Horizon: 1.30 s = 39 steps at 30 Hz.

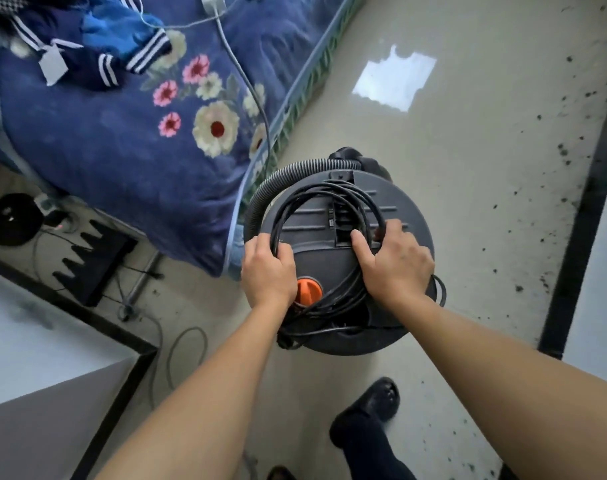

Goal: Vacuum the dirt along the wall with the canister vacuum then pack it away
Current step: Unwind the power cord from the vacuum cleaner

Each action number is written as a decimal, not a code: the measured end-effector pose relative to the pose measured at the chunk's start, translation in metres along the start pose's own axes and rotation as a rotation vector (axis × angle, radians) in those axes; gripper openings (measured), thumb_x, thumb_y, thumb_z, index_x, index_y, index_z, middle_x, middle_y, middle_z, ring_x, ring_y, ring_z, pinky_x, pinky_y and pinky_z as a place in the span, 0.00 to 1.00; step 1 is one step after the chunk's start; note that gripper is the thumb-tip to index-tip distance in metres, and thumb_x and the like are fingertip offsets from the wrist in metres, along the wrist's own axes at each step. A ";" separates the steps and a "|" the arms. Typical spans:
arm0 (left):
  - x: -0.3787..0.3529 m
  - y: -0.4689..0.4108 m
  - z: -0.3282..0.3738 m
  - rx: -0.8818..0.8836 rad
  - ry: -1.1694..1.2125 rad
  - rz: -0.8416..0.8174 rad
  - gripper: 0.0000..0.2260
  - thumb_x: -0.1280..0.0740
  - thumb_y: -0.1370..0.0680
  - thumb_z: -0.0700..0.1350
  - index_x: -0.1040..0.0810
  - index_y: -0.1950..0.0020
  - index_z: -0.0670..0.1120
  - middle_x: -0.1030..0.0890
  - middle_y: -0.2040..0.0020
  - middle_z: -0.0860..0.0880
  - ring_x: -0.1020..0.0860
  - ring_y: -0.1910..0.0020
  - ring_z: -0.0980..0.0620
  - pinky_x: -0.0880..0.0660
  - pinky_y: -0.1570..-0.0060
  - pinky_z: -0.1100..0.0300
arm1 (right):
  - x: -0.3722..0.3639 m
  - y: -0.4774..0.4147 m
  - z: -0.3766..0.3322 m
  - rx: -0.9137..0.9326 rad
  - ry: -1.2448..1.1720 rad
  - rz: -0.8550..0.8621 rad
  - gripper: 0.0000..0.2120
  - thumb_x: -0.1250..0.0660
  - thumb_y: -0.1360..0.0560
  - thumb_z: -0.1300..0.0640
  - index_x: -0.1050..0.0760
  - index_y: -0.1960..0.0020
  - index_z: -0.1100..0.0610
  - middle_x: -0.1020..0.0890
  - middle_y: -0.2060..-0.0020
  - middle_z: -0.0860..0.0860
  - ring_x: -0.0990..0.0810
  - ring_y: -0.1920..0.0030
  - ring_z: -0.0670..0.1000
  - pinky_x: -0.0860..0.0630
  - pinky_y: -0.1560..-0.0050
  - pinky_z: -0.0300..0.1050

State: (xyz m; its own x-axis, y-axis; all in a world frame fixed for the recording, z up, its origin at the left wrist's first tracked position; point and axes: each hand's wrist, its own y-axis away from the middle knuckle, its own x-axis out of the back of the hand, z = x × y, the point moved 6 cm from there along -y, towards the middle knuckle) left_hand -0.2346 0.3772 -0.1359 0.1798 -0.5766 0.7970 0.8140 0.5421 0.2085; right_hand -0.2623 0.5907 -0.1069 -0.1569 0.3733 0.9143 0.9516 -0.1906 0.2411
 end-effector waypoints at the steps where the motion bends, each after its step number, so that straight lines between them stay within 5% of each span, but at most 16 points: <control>1: -0.004 -0.012 0.012 -0.013 -0.012 -0.008 0.09 0.39 0.21 0.46 0.24 0.48 0.41 0.24 0.44 0.42 0.27 0.46 0.42 0.35 0.52 0.55 | 0.004 -0.013 0.000 -0.017 -0.010 0.001 0.25 0.44 0.22 0.35 0.30 0.46 0.58 0.21 0.52 0.57 0.23 0.52 0.61 0.32 0.49 0.52; 15: -0.096 -0.193 0.210 -0.202 -0.040 -0.217 0.13 0.42 0.23 0.50 0.25 0.50 0.42 0.24 0.46 0.43 0.27 0.47 0.42 0.37 0.54 0.55 | 0.062 -0.227 0.016 -0.279 -0.061 0.067 0.25 0.47 0.21 0.36 0.31 0.44 0.58 0.21 0.52 0.57 0.23 0.49 0.61 0.32 0.48 0.53; 26: -0.172 -0.301 0.355 -0.220 -0.001 -0.341 0.15 0.42 0.20 0.45 0.26 0.37 0.42 0.27 0.36 0.43 0.28 0.41 0.43 0.33 0.45 0.53 | 0.120 -0.396 0.031 -0.389 -0.017 0.111 0.24 0.47 0.20 0.37 0.31 0.43 0.58 0.21 0.52 0.57 0.23 0.51 0.60 0.32 0.52 0.51; 39: -0.250 -0.399 0.503 -0.307 -0.030 -0.380 0.12 0.42 0.22 0.47 0.24 0.46 0.43 0.24 0.43 0.46 0.28 0.49 0.45 0.34 0.51 0.55 | 0.178 -0.557 0.057 -0.517 -0.050 0.121 0.23 0.46 0.20 0.38 0.30 0.44 0.57 0.22 0.53 0.54 0.23 0.51 0.58 0.31 0.51 0.51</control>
State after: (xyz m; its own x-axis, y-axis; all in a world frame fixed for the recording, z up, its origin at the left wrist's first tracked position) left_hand -0.8822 0.6124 -0.1337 -0.1735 -0.6786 0.7137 0.9452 0.0888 0.3142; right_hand -0.8058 0.8146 -0.0972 -0.0289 0.3614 0.9319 0.7061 -0.6526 0.2750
